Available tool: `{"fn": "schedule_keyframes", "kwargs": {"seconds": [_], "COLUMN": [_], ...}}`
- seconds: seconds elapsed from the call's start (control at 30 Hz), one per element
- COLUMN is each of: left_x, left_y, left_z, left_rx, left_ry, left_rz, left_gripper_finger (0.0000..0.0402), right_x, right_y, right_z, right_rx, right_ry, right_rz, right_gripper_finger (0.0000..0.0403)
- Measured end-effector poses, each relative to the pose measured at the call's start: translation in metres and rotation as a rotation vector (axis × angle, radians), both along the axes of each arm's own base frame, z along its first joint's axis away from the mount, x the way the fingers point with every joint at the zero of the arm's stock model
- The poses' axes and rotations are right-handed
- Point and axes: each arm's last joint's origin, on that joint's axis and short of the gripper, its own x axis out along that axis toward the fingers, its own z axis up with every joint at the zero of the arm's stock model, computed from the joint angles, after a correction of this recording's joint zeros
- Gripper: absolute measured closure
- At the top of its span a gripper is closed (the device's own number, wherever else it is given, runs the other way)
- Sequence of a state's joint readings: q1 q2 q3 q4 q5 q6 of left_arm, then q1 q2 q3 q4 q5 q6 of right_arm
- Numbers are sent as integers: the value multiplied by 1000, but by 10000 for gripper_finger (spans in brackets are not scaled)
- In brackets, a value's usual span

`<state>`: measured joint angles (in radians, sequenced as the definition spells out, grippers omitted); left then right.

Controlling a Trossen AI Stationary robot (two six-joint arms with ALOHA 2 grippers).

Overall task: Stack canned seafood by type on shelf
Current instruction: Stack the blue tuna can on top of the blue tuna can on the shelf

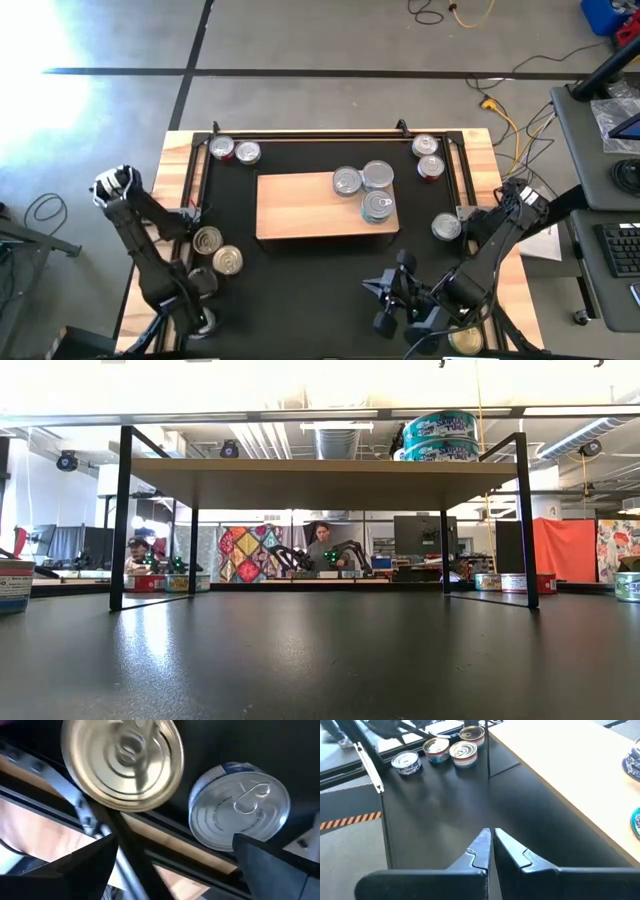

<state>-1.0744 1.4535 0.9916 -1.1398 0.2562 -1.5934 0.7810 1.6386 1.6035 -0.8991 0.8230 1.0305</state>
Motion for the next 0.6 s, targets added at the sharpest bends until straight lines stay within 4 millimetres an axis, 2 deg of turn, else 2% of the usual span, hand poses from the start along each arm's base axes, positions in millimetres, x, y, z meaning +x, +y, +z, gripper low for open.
{"fn": "schedule_keyframes", "kwargs": {"seconds": [0.17,0.27,0.43,0.6], "left_x": [6,14,36,65], "left_y": [-12,-20,-34,-34], "left_z": [-25,-35,-43,-49], "left_rx": [75,35,-66,28], "left_ry": [57,58,-14,-165], "left_rz": [8,23,35,16], "left_gripper_finger": [25,25,25,25], "right_x": [1,2,2,2], "right_y": [-2,-3,-2,-2], "right_z": [0,0,-1,-1], "right_rx": [-19,-17,-3,9], "right_ry": [9,10,13,11], "right_rz": [4,2,2,-4], "right_gripper_finger": [390,390,390,390]}}
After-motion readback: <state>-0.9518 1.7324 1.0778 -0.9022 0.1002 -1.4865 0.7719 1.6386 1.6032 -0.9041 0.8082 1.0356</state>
